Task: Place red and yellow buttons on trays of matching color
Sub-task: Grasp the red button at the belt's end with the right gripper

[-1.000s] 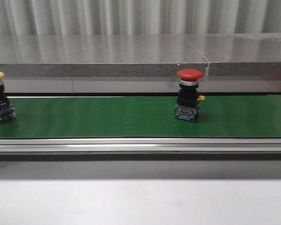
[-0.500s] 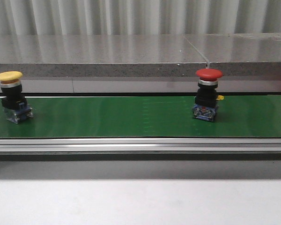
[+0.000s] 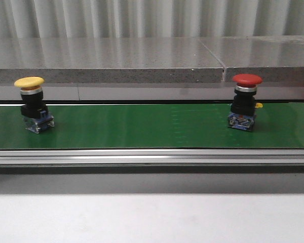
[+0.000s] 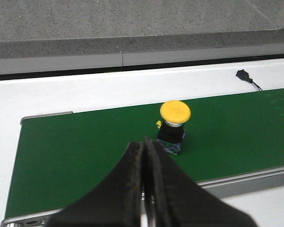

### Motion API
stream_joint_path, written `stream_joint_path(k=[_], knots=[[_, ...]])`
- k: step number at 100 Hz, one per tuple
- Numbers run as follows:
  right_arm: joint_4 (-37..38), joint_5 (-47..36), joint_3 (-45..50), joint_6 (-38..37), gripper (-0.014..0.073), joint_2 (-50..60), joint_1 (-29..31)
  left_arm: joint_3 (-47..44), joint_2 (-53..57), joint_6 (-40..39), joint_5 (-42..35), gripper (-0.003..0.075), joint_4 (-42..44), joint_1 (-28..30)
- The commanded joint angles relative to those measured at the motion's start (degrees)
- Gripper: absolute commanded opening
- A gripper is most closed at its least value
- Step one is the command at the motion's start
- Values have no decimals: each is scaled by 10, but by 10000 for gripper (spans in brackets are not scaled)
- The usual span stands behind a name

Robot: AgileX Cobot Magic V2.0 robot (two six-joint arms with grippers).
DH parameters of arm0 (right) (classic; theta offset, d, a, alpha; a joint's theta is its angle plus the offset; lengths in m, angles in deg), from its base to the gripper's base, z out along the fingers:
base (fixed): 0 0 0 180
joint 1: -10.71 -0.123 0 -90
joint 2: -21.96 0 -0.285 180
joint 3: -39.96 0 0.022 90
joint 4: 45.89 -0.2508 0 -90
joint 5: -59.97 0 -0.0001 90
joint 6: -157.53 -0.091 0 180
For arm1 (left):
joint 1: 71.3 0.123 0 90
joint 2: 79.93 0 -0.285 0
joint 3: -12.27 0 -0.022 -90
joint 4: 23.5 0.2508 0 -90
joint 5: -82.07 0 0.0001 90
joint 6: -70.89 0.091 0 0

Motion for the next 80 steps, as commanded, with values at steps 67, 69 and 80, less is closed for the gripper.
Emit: stream_joint_path(k=[67,69,80], knots=[[-18,-21,-37,29,645,-65,-52,15,-1,0,-33,-20,-12,-4],[-18,-21,-40,29,645,-74,-58,15,-1,0,-33,-20,-12,-4],[-18,-21,-59,29,645,-118,-85,15,-1,0,-33,-20,-12,-4]])
